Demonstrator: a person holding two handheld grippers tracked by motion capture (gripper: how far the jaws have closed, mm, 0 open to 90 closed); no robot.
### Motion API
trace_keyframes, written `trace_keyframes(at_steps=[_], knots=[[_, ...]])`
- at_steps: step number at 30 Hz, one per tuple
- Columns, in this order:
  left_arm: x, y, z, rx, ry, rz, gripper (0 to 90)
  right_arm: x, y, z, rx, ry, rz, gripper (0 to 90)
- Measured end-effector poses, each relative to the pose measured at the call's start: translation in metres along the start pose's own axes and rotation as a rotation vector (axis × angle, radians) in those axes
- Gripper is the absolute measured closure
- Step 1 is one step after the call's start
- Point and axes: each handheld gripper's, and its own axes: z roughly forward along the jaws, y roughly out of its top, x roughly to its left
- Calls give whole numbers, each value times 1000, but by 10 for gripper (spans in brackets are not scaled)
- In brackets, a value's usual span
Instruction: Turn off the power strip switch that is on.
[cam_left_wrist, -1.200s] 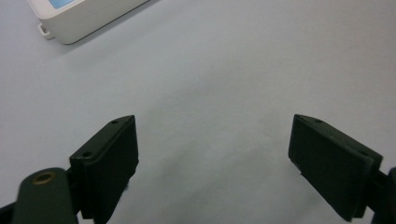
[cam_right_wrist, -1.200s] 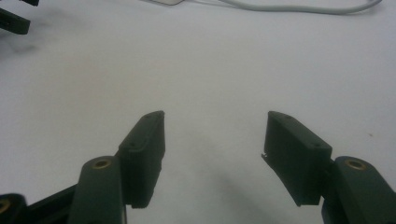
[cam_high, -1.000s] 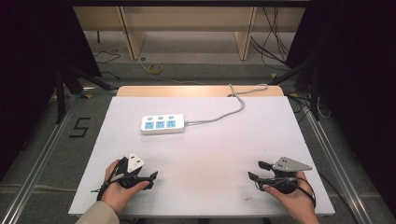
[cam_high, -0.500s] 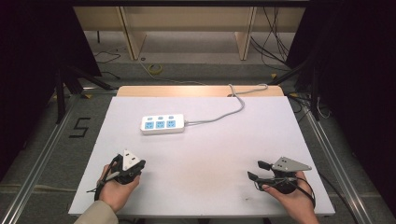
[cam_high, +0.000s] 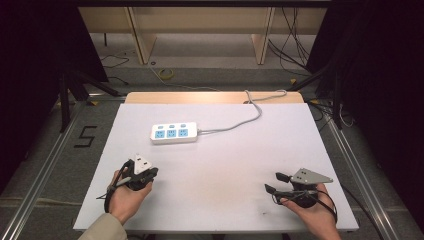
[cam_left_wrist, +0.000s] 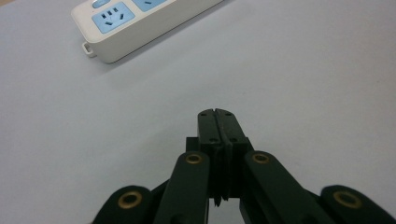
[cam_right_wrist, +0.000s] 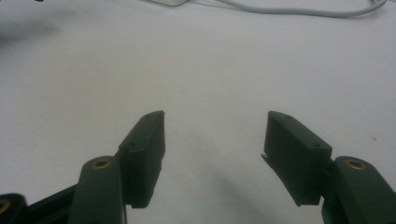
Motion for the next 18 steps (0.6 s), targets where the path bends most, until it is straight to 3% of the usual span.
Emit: trace_keyframes(at_steps=[18], knots=[[12, 11, 9, 16, 30, -35, 897, 1, 0, 0, -1, 0, -2, 393]])
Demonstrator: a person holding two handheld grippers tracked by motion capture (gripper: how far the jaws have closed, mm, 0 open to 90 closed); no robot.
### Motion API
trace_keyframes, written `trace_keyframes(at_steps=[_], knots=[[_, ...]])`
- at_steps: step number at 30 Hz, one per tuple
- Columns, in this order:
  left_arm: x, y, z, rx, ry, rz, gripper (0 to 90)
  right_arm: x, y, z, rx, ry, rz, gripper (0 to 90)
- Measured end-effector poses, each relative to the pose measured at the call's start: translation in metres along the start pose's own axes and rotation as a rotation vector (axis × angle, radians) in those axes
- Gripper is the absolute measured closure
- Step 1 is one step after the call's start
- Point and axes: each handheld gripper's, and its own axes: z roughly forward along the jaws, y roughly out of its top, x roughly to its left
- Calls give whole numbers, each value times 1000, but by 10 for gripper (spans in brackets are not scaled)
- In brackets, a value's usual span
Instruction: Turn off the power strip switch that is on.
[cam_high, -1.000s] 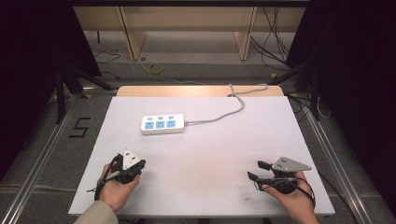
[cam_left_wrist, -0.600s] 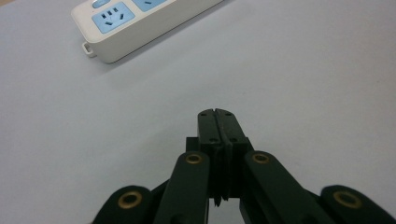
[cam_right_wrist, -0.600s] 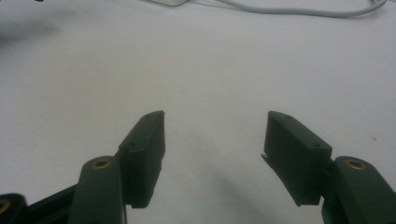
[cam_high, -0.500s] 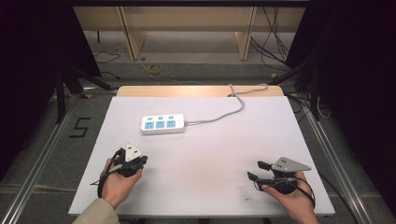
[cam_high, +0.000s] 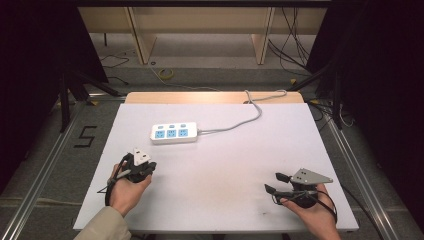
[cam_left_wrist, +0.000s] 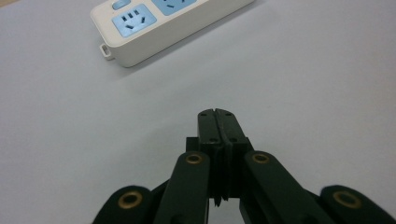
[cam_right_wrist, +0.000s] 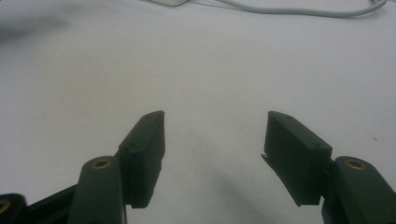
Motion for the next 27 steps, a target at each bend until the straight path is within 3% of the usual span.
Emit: trace_keyframes(at_steps=[27], knots=[[6, 14, 10, 12, 34, 4, 897, 1, 0, 0, 5, 0, 0, 393]])
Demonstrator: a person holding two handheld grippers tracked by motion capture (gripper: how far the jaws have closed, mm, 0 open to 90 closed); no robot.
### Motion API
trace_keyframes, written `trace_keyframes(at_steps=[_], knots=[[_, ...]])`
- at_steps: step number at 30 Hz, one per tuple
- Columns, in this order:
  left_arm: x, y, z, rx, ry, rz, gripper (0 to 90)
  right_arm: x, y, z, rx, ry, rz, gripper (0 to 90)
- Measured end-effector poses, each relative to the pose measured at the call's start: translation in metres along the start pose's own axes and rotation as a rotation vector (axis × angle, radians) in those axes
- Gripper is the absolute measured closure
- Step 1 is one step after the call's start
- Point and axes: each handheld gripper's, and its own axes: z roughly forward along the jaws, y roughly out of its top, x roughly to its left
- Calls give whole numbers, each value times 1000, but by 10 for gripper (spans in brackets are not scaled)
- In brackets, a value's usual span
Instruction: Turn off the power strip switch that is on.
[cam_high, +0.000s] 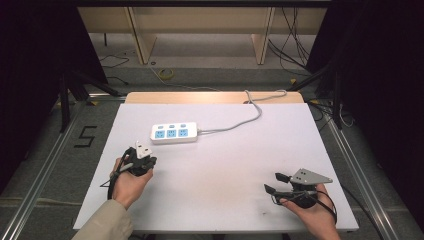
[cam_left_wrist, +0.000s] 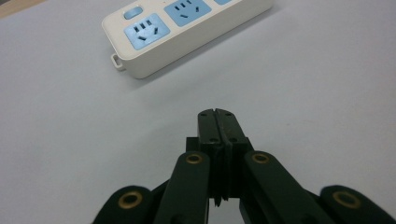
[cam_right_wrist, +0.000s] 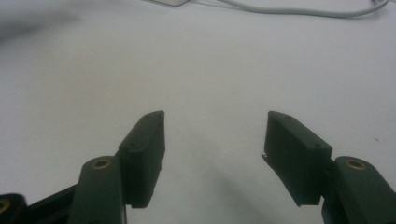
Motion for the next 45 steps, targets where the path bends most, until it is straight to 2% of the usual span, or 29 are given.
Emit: trace_keyframes(at_steps=[45], knots=[[5, 15, 13, 8, 27, 5, 897, 0, 0, 0, -2, 0, -4, 393]])
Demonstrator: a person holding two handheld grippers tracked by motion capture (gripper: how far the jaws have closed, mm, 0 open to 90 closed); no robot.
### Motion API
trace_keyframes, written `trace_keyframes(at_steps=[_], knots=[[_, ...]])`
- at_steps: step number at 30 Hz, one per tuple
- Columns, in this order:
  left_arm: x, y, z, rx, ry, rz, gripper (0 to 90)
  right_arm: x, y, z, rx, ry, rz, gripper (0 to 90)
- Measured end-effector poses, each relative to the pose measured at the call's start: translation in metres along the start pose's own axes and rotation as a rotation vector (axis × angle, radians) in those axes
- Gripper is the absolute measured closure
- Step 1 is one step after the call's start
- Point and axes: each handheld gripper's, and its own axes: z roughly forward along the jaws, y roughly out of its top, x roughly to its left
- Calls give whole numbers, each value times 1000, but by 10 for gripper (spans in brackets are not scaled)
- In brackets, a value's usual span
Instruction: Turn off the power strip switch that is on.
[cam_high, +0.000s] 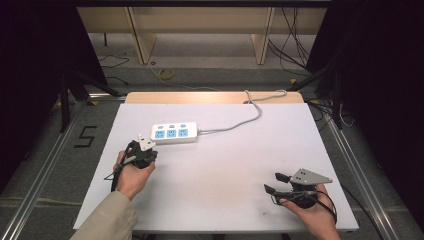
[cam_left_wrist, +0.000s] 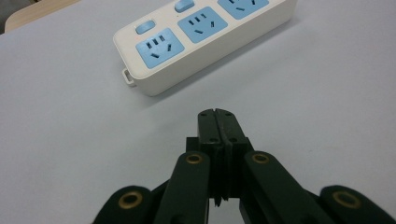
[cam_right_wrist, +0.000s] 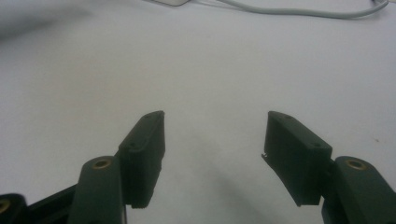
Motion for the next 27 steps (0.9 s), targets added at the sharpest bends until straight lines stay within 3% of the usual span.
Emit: trace_keyframes(at_steps=[27], knots=[[7, 12, 7, 2, 19, -4, 898, 0, 0, 0, 1, -1, 0, 393]])
